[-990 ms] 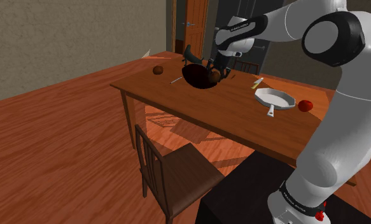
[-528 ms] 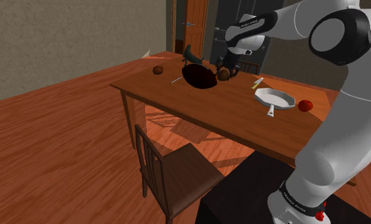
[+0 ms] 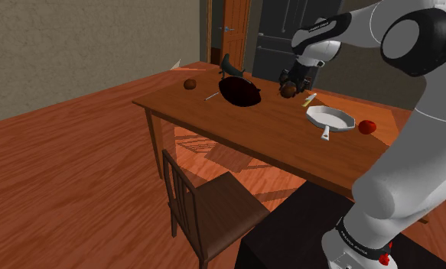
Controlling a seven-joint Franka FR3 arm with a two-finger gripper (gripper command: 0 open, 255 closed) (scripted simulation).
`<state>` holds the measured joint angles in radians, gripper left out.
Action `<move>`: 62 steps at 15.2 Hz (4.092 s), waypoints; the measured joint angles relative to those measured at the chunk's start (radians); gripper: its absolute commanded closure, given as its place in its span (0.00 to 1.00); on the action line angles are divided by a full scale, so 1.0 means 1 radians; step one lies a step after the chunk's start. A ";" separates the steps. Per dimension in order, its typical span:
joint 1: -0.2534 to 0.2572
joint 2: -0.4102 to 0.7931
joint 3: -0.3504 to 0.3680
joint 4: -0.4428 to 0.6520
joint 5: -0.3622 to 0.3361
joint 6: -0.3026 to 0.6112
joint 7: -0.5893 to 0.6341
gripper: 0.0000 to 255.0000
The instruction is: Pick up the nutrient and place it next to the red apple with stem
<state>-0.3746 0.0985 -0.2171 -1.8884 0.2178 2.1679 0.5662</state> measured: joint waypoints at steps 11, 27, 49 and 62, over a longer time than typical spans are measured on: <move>-0.151 0.060 -0.103 0.079 0.072 -0.077 -0.271 1.00; -0.448 0.347 -0.195 0.488 0.215 -0.310 -0.612 1.00; -0.662 0.655 -0.178 0.792 0.313 -0.357 -0.763 1.00; -0.651 0.682 -0.167 0.704 0.335 -0.244 -0.805 1.00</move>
<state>-1.0261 0.7805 -0.3845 -1.1841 0.5530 1.9239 -0.2384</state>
